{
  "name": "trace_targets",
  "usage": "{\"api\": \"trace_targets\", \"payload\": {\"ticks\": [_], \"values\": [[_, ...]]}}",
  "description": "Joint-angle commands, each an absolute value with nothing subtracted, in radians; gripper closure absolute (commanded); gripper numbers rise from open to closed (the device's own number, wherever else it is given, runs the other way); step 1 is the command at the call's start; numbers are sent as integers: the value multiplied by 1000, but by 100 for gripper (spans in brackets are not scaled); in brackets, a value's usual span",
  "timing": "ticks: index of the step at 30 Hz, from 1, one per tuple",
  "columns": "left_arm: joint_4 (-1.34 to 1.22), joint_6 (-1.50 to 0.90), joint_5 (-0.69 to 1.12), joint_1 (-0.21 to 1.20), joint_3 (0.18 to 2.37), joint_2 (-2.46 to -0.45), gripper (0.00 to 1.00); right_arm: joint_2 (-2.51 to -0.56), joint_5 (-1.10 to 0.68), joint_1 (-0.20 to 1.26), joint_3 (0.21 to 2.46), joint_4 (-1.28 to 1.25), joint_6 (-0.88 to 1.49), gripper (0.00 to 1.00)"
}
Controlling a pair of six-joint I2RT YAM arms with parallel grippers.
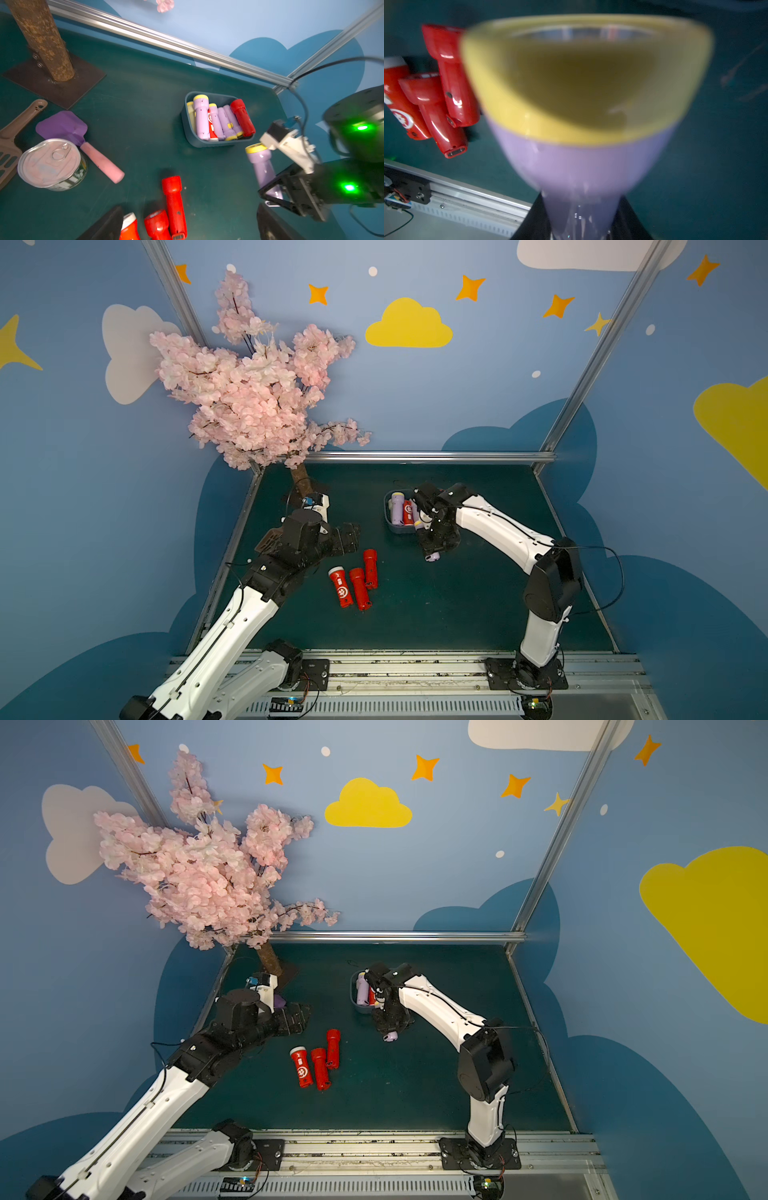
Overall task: Put the flashlights into the storage boxes
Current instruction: Place the flashlight at the storage box.
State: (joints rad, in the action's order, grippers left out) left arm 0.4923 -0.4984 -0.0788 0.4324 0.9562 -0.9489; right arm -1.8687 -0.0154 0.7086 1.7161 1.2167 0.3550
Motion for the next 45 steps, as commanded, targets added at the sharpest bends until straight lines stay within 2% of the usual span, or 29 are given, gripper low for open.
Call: {"api": "trace_targets", "payload": {"ticks": [1, 19, 34, 45], "values": [[445, -483, -57, 422, 976, -994, 1, -1918, 11, 670, 1801, 1274, 315, 75], [368, -415, 77, 265, 1069, -1169, 1, -2357, 38, 511, 2385, 1408, 216, 74], [327, -398, 205, 173, 1169, -1339, 1, -2467, 22, 476, 2426, 1401, 222, 71], [317, -401, 227, 158, 1174, -1363, 1, -2499, -6, 454, 2427, 1362, 250, 70]]}}
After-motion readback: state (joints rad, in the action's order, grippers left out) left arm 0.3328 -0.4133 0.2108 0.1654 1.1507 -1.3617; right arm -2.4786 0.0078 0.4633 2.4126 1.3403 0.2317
